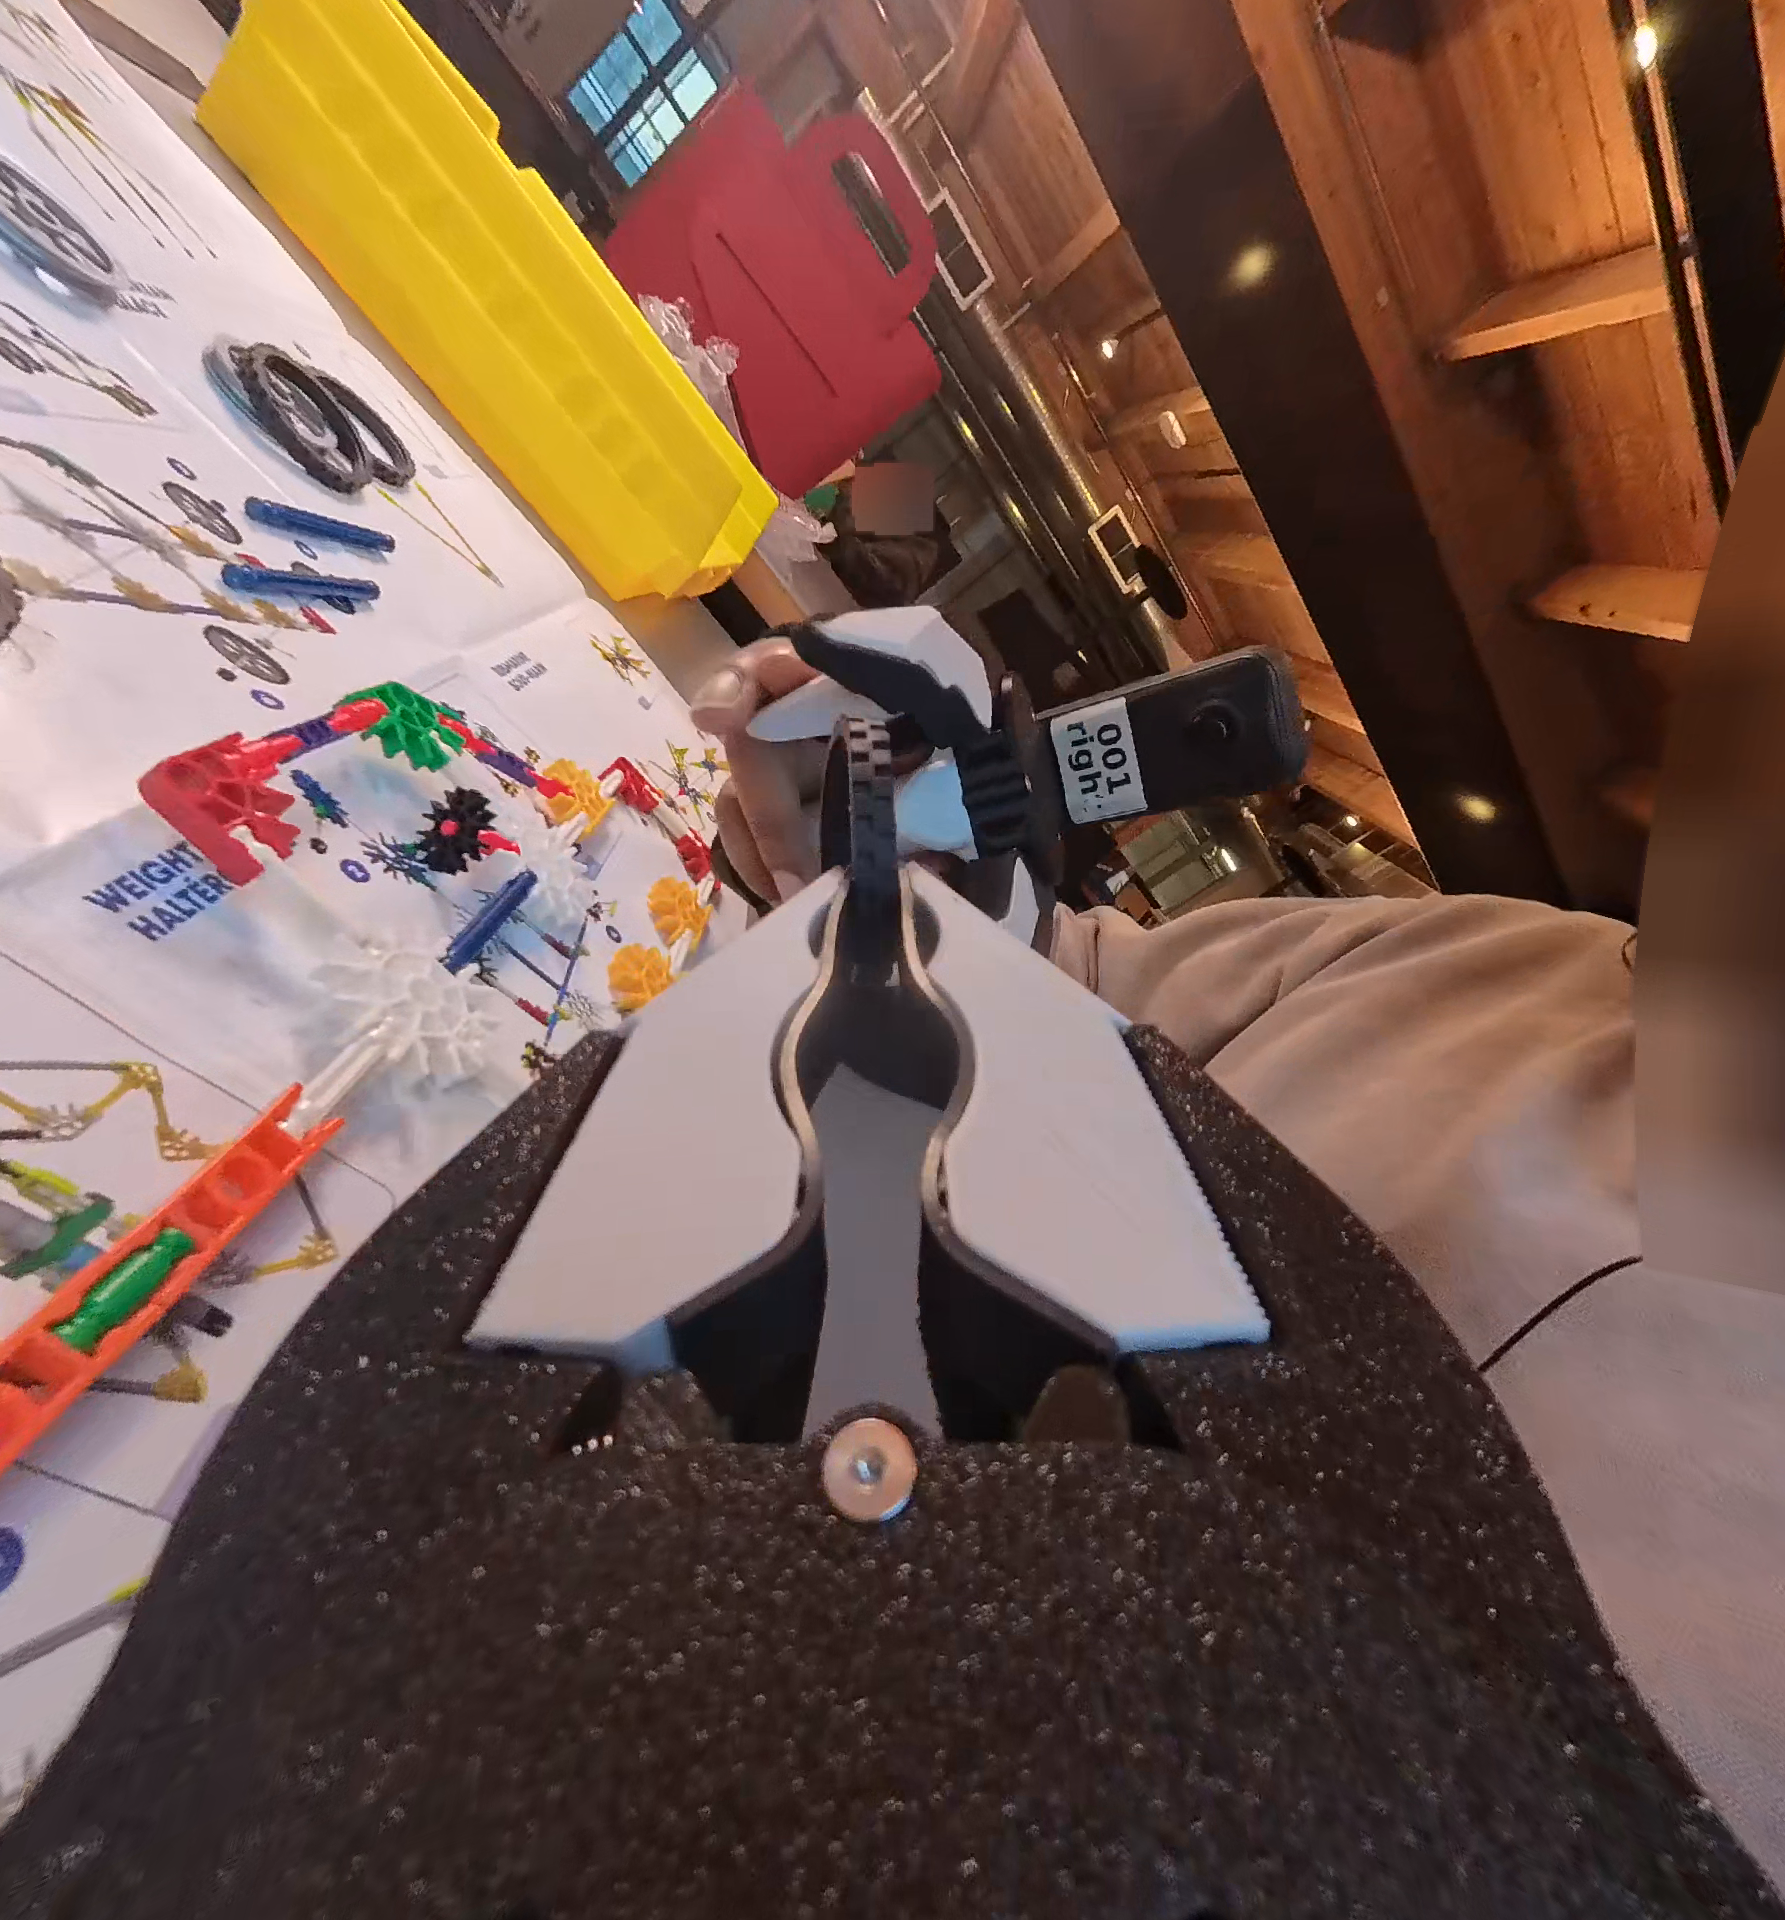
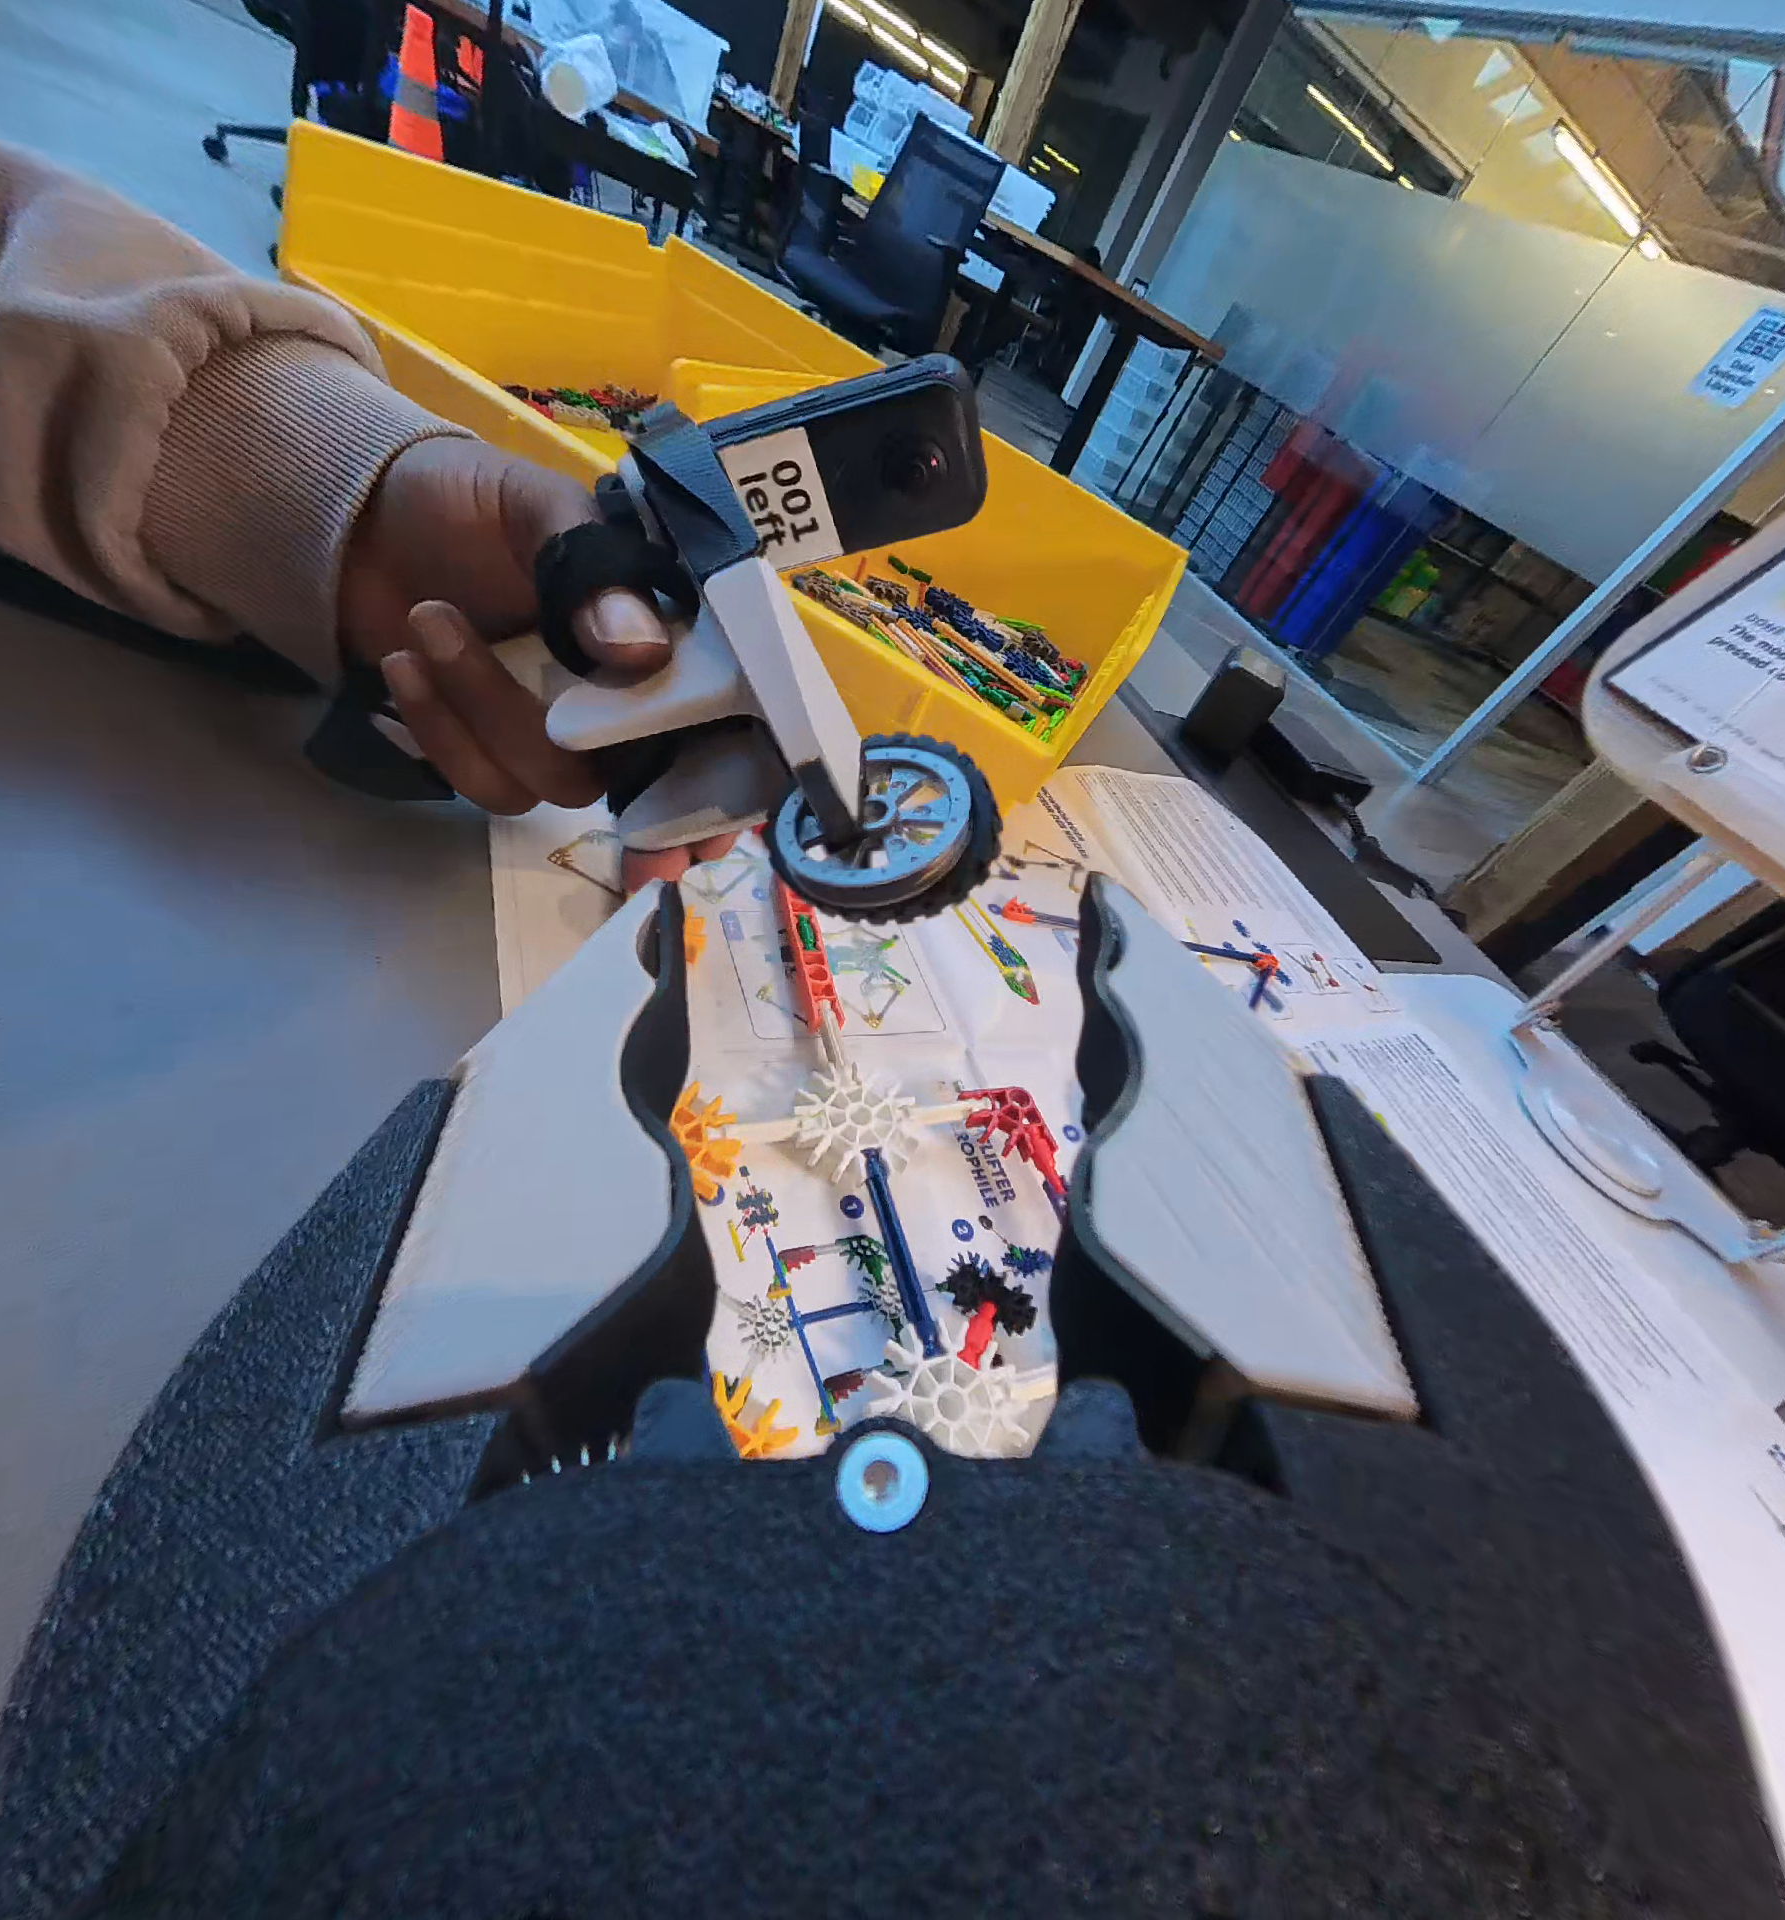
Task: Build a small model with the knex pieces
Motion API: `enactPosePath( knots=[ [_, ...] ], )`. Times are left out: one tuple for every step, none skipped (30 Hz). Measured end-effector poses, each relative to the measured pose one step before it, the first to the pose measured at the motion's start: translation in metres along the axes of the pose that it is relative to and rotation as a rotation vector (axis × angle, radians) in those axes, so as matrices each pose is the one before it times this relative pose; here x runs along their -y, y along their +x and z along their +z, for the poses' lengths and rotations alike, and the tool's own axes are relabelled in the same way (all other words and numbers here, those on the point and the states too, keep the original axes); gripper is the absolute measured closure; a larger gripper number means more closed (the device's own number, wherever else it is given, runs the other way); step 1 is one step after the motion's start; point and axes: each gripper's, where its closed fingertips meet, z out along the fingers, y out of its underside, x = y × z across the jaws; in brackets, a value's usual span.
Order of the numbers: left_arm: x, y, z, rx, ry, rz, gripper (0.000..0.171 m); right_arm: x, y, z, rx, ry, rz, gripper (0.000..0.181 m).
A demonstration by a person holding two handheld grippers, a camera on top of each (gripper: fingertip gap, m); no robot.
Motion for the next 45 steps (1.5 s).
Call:
enactPosePath(
  knots=[
    [-0.00363, 0.00176, 0.00270, -0.0085, -0.01844, 0.0016, 0.167, 0.00096, -0.00003, 0.00023, -0.0160, 0.0036, -0.0306, 0.107],
    [-0.00385, 0.00193, 0.00252, -0.0078, -0.02032, 0.0032, 0.167, 0.00224, -0.00063, -0.00012, -0.0153, 0.0094, -0.0362, 0.111],
    [-0.00383, 0.00149, 0.00209, -0.0049, -0.02063, 0.0044, 0.167, 0.00211, -0.00189, -0.00006, -0.0066, 0.0067, -0.0330, 0.114],
    [-0.00342, 0.00140, 0.00170, -0.0052, -0.01808, 0.0018, 0.167, 0.00131, -0.00415, 0.00013, 0.0098, 0.0017, -0.0307, 0.123],
    [-0.00233, 0.00117, 0.00111, -0.0081, -0.01143, -0.0056, 0.167, 0.00046, -0.00393, 0.00013, 0.0087, -0.0028, -0.0293, 0.129],
    [-0.00083, 0.00077, 0.00022, -0.0100, -0.00117, -0.0148, 0.167, 0.00091, -0.00266, -0.00050, 0.0026, -0.0018, -0.0307, 0.133],
    [-0.00068, 0.00081, -0.00029, -0.0143, -0.00051, -0.0190, 0.167, 0.00080, -0.00074, -0.00056, -0.0040, -0.0038, -0.0221, 0.134],
    [-0.00116, 0.00050, -0.00024, -0.0127, -0.00330, -0.0187, 0.168, 0.00009, -0.00106, -0.00031, 0.0084, -0.0084, 0.0018, 0.134],
    [-0.00033, 0.00002, -0.00025, -0.0074, 0.00122, -0.0116, 0.168, -0.00049, -0.00054, -0.00007, 0.0108, -0.0073, 0.0251, 0.135],
    [0.00009, -0.00008, -0.00043, -0.0006, 0.00151, -0.0007, 0.168, -0.00039, -0.00011, -0.00040, 0.0119, -0.0016, 0.0327, 0.135],
    [0.00125, -0.00080, -0.00102, 0.0110, 0.00292, 0.0132, 0.168, -0.00077, 0.00150, -0.00116, 0.0075, -0.0003, 0.0354, 0.135],
    [0.00283, -0.00182, -0.00203, 0.0246, 0.00738, 0.0290, 0.165, -0.00145, 0.00354, -0.00198, 0.0003, -0.0035, 0.0394, 0.135],
    [0.00415, -0.00252, -0.00327, 0.0346, 0.00921, 0.0465, 0.161, -0.00186, 0.00465, -0.00262, -0.0005, -0.0049, 0.0342, 0.135],
    [0.00521, -0.00330, -0.00442, 0.0449, 0.01121, 0.0623, 0.159, -0.00200, 0.00429, -0.00332, 0.0055, -0.0066, 0.0247, 0.135],
    [0.00620, -0.00462, -0.00530, 0.0553, 0.01489, 0.0726, 0.155, -0.00235, 0.00452, -0.00386, 0.0060, -0.0095, 0.0249, 0.135],
    [0.00648, -0.00562, -0.00573, 0.0619, 0.01539, 0.0746, 0.152, -0.00206, 0.00380, -0.00419, 0.0100, -0.0091, 0.0219, 0.135],
    [0.00634, -0.00626, -0.00554, 0.0635, 0.01433, 0.0709, 0.149, -0.00181, 0.00243, -0.00432, 0.0156, -0.0096, 0.0144, 0.135],
    [0.00608, -0.00560, -0.00509, 0.0590, 0.01296, 0.0666, 0.146, -0.00234, 0.00010, -0.00396, 0.0268, -0.0135, 0.0132, 0.135],
    [0.00542, -0.00435, -0.00423, 0.0506, 0.01025, 0.0633, 0.144, -0.00273, -0.00309, -0.00327, 0.0412, -0.0135, 0.0174, 0.135],
    [0.00496, -0.00394, -0.00351, 0.0477, 0.00890, 0.0606, 0.141, -0.00362, -0.00540, -0.00210, 0.0495, -0.0172, 0.0217, 0.134],
    [0.00420, -0.00414, -0.00277, 0.0476, 0.00712, 0.0607, 0.138, -0.00442, -0.00676, -0.00027, 0.0495, -0.0199, 0.0195, 0.135],
    [0.00290, -0.00428, -0.00214, 0.0472, 0.00352, 0.0619, 0.137, -0.00442, -0.00800, 0.00158, 0.0463, -0.0180, 0.0103, 0.134],
    [0.00145, -0.00464, -0.00139, 0.0459, -0.00184, 0.0609, 0.136, -0.00382, -0.00951, 0.00357, 0.0480, -0.0159, 0.0027, 0.134],
    [-0.00024, -0.00445, -0.00056, 0.0423, -0.00726, 0.0553, 0.135, -0.00321, -0.00996, 0.00549, 0.0463, -0.0170, -0.0005, 0.134],
    [-0.00172, -0.00359, 0.00033, 0.0348, -0.01126, 0.0459, 0.133, -0.00330, -0.00978, 0.00678, 0.0423, -0.0224, -0.0048, 0.134],
    [-0.00302, -0.00175, 0.00117, 0.0208, -0.01468, 0.0350, 0.132, -0.00401, -0.00792, 0.00735, 0.0297, -0.0289, -0.0131, 0.134],
    [-0.00339, 0.00095, 0.00188, 0.0041, -0.01393, 0.0222, 0.131, -0.00549, -0.00660, 0.00705, 0.0203, -0.0382, -0.0198, 0.134],
    [-0.00239, 0.00332, 0.00208, -0.0127, -0.00551, 0.0059, 0.129, -0.00744, -0.00261, 0.00636, -0.0020, -0.0502, -0.0238, 0.134],
    [-0.00089, 0.00427, 0.00209, -0.0221, 0.00486, -0.0125, 0.127, -0.00708, 0.00124, 0.00455, -0.0260, -0.0484, -0.0295, 0.133],
    [0.00016, 0.00380, 0.00180, -0.0224, 0.01141, -0.0239, 0.126, -0.00183, 0.00190, 0.00166, -0.0254, -0.0116, -0.0224, 0.128],
    [-0.00023, 0.00279, 0.00146, -0.0188, 0.00927, -0.0249, 0.125, 0.00324, 0.00269, -0.00187, -0.0155, 0.0209, 0.0063, 0.122],
    [-0.00125, 0.00107, 0.00126, -0.0103, 0.00080, -0.0174, 0.125, 0.00606, 0.00601, -0.00447, -0.0205, 0.0384, 0.0293, 0.117],
    [-0.00182, -0.00048, 0.00086, 0.0002, -0.00574, -0.0060, 0.124, 0.00739, 0.00782, -0.00616, -0.0242, 0.0475, 0.0329, 0.112],
    [-0.00141, -0.00120, 0.00039, 0.0071, -0.00671, 0.0034, 0.123, 0.00803, 0.00916, -0.00724, -0.0296, 0.0525, 0.0302, 0.111],
    [-0.00048, -0.00130, -0.00017, 0.0099, -0.00389, 0.0071, 0.123, 0.00818, 0.01112, -0.00744, -0.0440, 0.0549, 0.0217, 0.111],
    [0.00038, -0.00105, -0.00039, 0.0099, 0.00014, 0.0077, 0.122, 0.00777, 0.01166, -0.00720, -0.0499, 0.0519, 0.0126, 0.111],
    [0.00075, -0.00100, -0.00060, 0.0114, 0.00190, 0.0081, 0.122, 0.00670, 0.01281, -0.00645, -0.0594, 0.0463, 0.0082, 0.111],
    [0.00069, -0.00171, -0.00067, 0.0166, 0.00143, 0.0097, 0.122, 0.00594, 0.01226, -0.00538, -0.0585, 0.0422, 0.0067, 0.113],
    [0.00012, -0.00265, -0.00049, 0.0232, -0.00096, 0.0127, 0.121, 0.00440, 0.01097, -0.00410, -0.0525, 0.0335, 0.0097, 0.114],
    [-0.00074, -0.00340, -0.00028, 0.0269, -0.00520, 0.0152, 0.120, 0.00255, 0.01082, -0.00286, -0.0544, 0.0230, 0.0110, 0.114],
    [-0.00124, -0.00376, -0.00006, 0.0281, -0.00741, 0.0157, 0.118, 0.00041, 0.01018, -0.00187, -0.0532, 0.0116, 0.0061, 0.115],
    [-0.00187, -0.00428, 0.00031, 0.0289, -0.00920, 0.0132, 0.115, -0.00192, 0.00872, -0.00080, -0.0467, -0.0017, 0.0028, 0.115],
    [-0.00275, -0.00488, 0.00050, 0.0302, -0.01331, 0.0088, 0.112, -0.00374, 0.00898, -0.00024, -0.0483, -0.0110, 0.0034, 0.115],
    [-0.00332, -0.00488, 0.00068, 0.0262, -0.01647, 0.0041, 0.109, -0.00511, 0.00952, 0.00004, -0.0513, -0.0182, 0.0082, 0.115],
    [-0.00388, -0.00476, 0.00080, 0.0237, -0.01949, -0.0022, 0.108, -0.00612, 0.00839, 0.00040, -0.0397, -0.0247, 0.0125, 0.115]
  ],
)
